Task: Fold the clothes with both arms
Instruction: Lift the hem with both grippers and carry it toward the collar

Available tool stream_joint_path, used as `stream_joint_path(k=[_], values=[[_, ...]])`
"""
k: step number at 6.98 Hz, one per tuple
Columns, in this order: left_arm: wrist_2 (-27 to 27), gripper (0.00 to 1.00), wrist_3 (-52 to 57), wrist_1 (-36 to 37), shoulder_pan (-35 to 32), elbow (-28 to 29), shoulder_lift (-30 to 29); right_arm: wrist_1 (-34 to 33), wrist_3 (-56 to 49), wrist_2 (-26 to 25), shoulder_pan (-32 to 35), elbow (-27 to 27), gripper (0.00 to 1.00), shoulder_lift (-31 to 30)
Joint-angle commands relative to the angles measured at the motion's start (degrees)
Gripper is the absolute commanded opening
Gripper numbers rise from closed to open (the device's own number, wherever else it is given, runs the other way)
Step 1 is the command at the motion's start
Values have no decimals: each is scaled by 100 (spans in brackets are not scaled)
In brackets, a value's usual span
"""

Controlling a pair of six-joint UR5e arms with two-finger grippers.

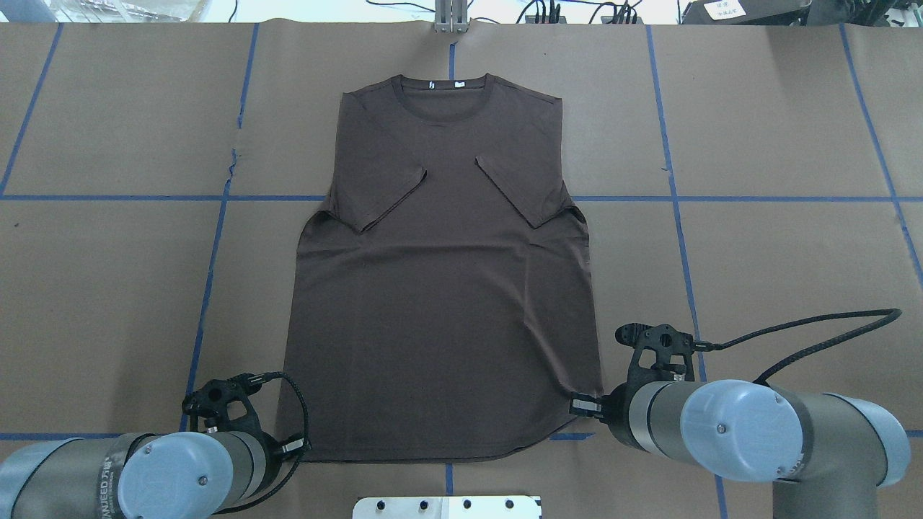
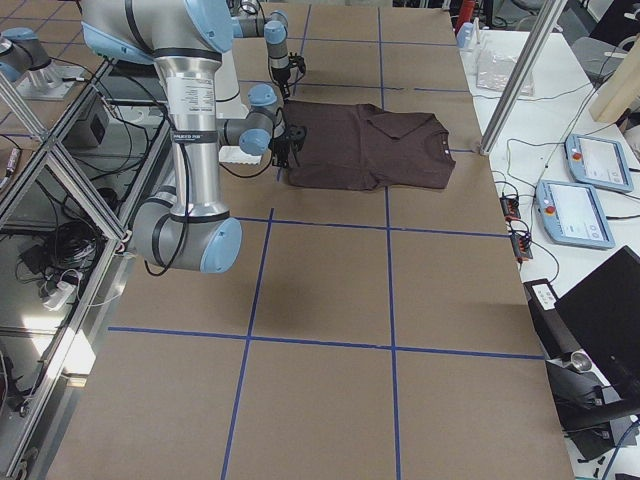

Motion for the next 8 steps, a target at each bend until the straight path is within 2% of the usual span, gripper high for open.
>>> stream_joint_path(k=[1, 3, 6, 8], values=[[-49, 0, 268, 647, -47, -833, -17, -16, -157, 474, 279, 212, 0, -66], [-232, 0, 332, 721, -12, -1240, -70, -42, -211, 835, 289, 756, 0, -294], [-373, 0, 700, 939, 155, -2310, -18, -42, -211, 1608, 201, 1715, 0, -1076], [-427, 0, 1017, 1169, 375, -2499, -78, -42, -219, 1769, 209, 1718, 0, -1061]])
